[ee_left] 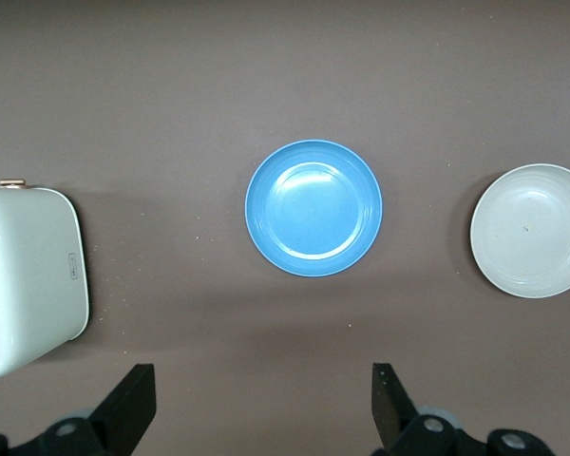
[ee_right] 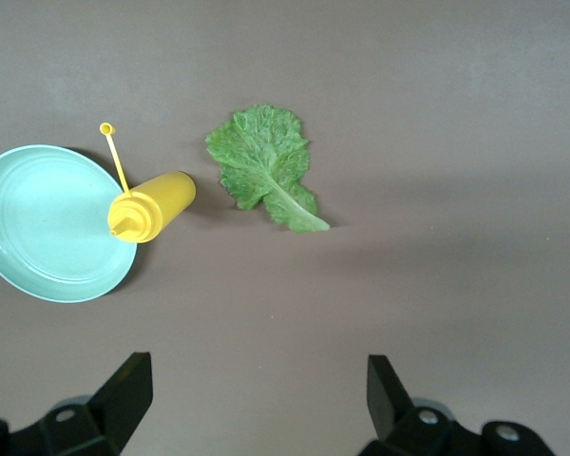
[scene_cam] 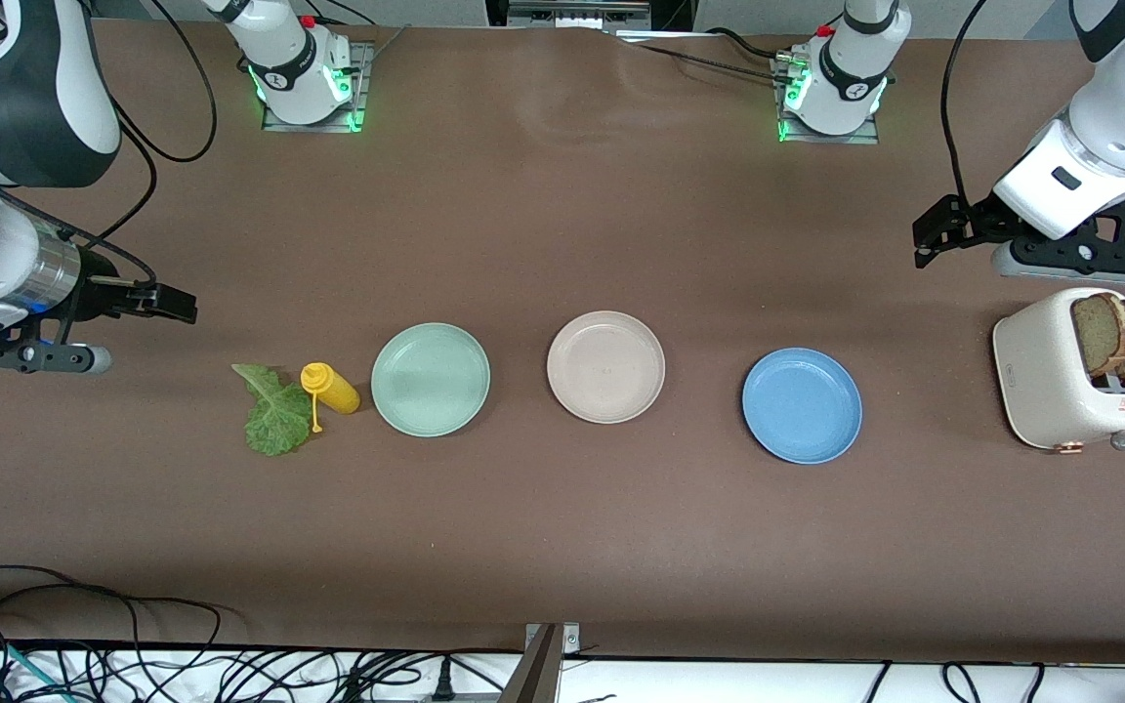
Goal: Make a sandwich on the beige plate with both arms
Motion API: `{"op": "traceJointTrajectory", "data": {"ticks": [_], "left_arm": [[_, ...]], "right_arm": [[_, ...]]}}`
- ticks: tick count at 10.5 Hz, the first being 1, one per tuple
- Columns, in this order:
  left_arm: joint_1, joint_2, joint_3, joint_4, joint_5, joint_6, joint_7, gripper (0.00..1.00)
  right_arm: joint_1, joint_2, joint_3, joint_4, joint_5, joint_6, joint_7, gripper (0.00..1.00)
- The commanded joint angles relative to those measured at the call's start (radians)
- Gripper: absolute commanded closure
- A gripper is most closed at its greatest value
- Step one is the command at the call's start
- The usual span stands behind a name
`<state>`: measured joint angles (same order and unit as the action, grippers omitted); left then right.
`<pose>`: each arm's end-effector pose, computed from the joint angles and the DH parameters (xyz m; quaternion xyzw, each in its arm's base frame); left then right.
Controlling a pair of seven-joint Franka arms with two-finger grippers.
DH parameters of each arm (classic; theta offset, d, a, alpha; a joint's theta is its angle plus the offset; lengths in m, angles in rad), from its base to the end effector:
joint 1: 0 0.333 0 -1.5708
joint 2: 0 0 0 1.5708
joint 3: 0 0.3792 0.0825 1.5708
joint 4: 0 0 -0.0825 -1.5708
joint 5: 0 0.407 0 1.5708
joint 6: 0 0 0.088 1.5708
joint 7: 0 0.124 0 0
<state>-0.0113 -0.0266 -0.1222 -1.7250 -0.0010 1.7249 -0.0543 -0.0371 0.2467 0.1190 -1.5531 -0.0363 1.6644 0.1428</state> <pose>0.5726 -0.0779 0.6226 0.9991 -0.0395 0.0132 0.0001 0.6566 0.0415 0.5348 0.9974 -0.0283 -0.0660 0.0108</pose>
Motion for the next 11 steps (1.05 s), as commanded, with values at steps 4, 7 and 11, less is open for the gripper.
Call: {"op": "traceJointTrajectory", "data": {"ticks": [4,7,11], "left_arm": [[0.005,0.008,-0.004,0.021,-0.021,-0.014,0.017,0.0],[0.005,0.008,-0.005,0.022,-0.019,-0.014,0.017,0.0],[0.002,0.008,-0.01,0.022,-0.019,-0.014,0.017,0.0]], "right_arm": [[-0.013,0.04,-0.002,-0.022,-0.02,0.087,-0.135,0.0],[-0.014,0.069,-0.002,-0.068,-0.017,0.159,-0.157,0.0],[-0.021,0.089,-0.004,-0.153,-0.014,0.284,-0.255,0.0]]}}
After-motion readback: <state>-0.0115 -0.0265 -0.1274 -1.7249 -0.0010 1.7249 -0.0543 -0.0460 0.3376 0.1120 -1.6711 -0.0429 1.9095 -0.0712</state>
